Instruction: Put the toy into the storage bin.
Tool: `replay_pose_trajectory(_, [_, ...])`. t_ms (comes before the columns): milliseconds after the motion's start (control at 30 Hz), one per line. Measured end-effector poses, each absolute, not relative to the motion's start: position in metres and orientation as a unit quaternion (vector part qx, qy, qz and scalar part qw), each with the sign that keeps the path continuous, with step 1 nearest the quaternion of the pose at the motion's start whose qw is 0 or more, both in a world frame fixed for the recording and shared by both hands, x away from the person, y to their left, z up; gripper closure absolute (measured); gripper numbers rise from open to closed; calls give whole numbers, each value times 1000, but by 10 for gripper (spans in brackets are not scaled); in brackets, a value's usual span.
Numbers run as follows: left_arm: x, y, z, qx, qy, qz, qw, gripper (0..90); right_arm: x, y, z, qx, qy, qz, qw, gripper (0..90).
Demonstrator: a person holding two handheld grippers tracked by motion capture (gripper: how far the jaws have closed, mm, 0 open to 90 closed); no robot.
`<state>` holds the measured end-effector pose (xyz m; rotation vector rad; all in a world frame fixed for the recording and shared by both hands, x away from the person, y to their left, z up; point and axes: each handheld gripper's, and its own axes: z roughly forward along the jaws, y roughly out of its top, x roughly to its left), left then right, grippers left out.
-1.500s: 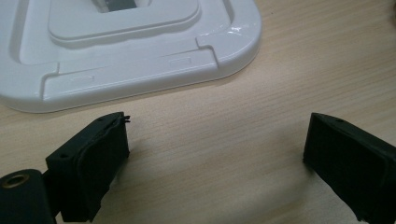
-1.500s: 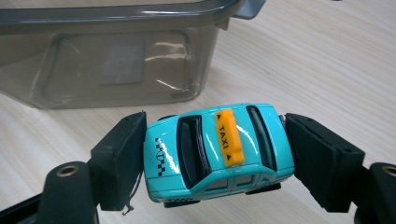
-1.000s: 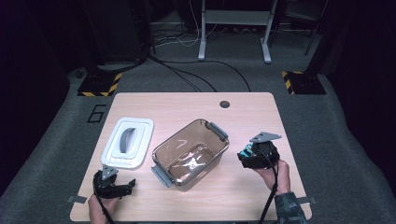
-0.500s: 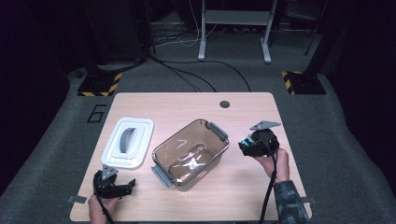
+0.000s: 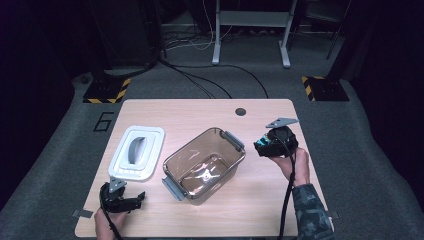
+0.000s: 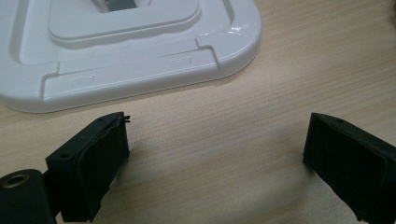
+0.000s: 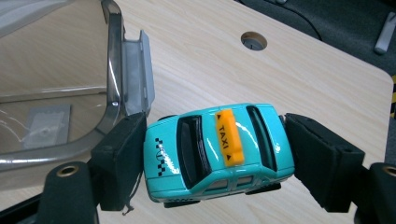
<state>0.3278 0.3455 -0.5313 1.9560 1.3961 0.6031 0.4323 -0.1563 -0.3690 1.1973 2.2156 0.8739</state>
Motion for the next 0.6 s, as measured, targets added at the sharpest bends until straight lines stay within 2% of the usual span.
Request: replay_pose_trajectory(600, [328,346,-532,746,532,230,327,62,452,-113,-343,392,834,312,233,230])
